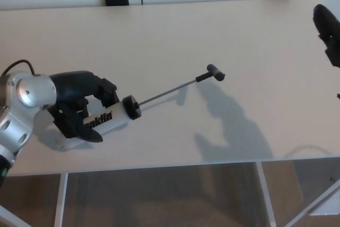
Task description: The robot walks towards a desk on which an air pump is kept in the middle. It lifts it up and holds it with its left hand and uses its right hand to compress it by pushing its handle inwards.
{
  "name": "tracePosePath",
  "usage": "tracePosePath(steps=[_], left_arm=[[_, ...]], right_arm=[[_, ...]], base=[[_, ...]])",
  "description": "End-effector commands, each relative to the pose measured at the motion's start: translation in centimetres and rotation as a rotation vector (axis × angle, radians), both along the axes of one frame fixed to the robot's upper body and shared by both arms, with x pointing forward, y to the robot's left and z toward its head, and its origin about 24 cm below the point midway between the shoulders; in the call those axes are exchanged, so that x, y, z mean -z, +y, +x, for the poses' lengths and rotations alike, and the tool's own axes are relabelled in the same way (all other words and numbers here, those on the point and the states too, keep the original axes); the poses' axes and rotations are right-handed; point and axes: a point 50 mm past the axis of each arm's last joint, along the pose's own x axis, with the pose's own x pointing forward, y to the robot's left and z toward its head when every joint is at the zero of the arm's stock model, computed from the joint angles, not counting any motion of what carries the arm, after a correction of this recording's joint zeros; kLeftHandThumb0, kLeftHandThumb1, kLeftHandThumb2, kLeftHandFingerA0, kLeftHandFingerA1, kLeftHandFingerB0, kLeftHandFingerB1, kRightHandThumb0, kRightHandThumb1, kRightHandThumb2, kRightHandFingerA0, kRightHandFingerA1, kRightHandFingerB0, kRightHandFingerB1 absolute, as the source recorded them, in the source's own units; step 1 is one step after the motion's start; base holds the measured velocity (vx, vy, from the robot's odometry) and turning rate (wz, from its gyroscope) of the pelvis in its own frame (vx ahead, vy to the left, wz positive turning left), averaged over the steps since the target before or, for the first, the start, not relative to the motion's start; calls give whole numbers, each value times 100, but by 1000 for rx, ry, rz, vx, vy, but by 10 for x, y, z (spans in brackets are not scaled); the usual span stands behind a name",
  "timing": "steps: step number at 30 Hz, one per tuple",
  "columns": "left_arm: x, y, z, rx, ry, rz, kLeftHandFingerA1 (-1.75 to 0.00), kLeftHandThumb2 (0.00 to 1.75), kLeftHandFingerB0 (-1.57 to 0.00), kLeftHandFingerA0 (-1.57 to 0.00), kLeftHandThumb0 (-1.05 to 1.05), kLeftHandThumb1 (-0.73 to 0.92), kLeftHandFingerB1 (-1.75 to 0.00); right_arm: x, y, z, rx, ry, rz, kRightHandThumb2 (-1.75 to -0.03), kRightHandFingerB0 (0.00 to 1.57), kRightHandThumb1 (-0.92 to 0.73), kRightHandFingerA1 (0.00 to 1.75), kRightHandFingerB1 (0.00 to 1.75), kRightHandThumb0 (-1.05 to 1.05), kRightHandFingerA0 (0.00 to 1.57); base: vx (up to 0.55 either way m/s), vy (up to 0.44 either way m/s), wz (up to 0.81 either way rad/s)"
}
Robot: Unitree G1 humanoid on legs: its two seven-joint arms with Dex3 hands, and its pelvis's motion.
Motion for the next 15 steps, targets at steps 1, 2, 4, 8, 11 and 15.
tracePosePath(steps=[1,2,4,8,11,15], left_arm=[[-23,-9,6,91,57,-37,-129,80,-70,-92,-4,76,-112],[-24,-10,6,95,53,-27,-123,79,-70,-93,-6,77,-112],[-26,-11,7,104,48,-16,-127,81,-70,-92,-6,77,-114],[-27,-14,7,132,29,8,-131,85,-72,-92,-5,72,-115],[-28,-15,7,142,18,35,-132,83,-73,-90,-8,74,-112],[-31,-18,6,169,-28,146,-126,80,-77,-90,-10,77,-107]], right_arm=[[64,1,55,87,348,-149,-118,0,-84,6,4,-97,0],[66,1,56,83,354,-150,-117,0,-83,6,4,-97,0],[70,3,57,78,363,-155,-116,0,-82,7,5,-95,0],[81,9,57,38,400,-140,-115,0,-83,3,0,-100,0],[83,12,58,33,395,-141,-114,0,-80,6,5,-95,0],[81,25,62,16,379,-151,-113,0,-73,10,9,-91,0]], base=[[0,0,0],[0,0,0],[0,0,0],[0,0,0],[0,0,0],[0,0,0]])
